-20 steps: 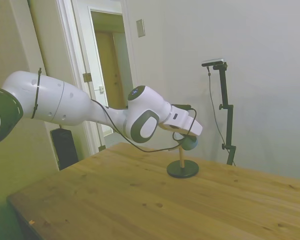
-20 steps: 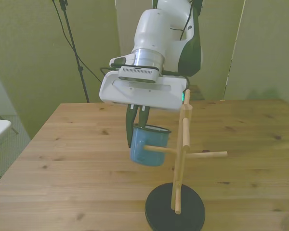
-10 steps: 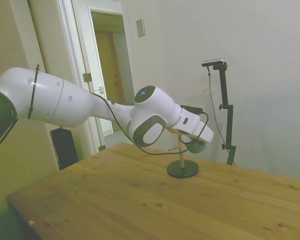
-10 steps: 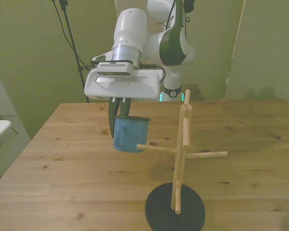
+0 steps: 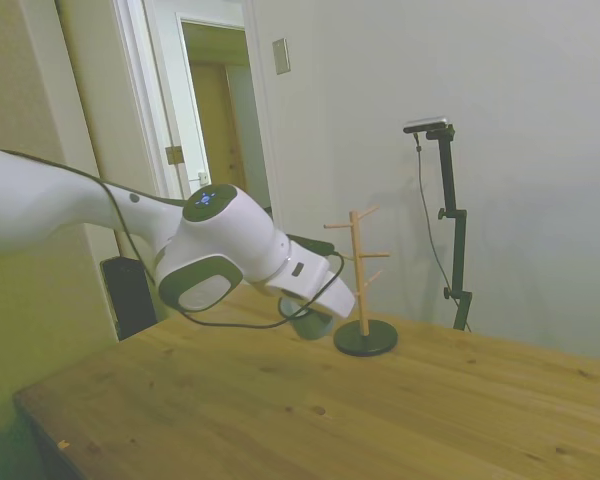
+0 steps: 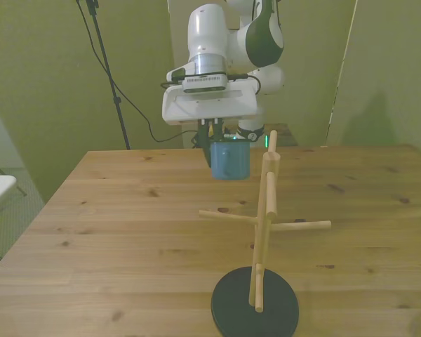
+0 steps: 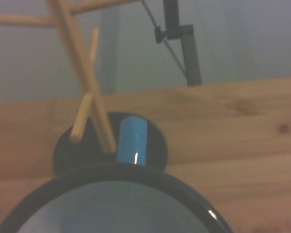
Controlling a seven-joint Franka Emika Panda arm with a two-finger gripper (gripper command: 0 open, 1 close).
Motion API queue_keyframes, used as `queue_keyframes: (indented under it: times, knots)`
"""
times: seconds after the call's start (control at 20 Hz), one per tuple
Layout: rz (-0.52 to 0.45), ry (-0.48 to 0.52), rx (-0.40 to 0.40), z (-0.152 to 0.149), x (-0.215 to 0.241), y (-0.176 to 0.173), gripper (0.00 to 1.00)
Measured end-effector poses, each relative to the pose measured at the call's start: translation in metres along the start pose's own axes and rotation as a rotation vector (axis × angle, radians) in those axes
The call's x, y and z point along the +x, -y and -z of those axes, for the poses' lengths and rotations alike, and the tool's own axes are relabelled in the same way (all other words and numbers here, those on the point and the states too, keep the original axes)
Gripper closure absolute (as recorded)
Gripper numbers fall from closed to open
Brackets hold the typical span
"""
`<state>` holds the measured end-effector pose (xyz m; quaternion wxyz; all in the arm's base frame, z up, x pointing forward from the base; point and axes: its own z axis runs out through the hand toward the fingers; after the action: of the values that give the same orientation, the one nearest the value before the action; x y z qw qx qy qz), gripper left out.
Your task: Unload the mug
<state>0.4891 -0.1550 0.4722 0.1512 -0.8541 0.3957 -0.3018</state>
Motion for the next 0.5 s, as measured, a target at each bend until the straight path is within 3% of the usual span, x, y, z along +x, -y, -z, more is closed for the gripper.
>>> queue_keyframes:
  times: [0.25,0.5]
  knots:
    - [0.108,0.098,-0.061,-0.001,-0.062,-0.01,1.0]
    - [0.137,0.168,-0.14,-0.023,-0.092,-0.002,1.0]
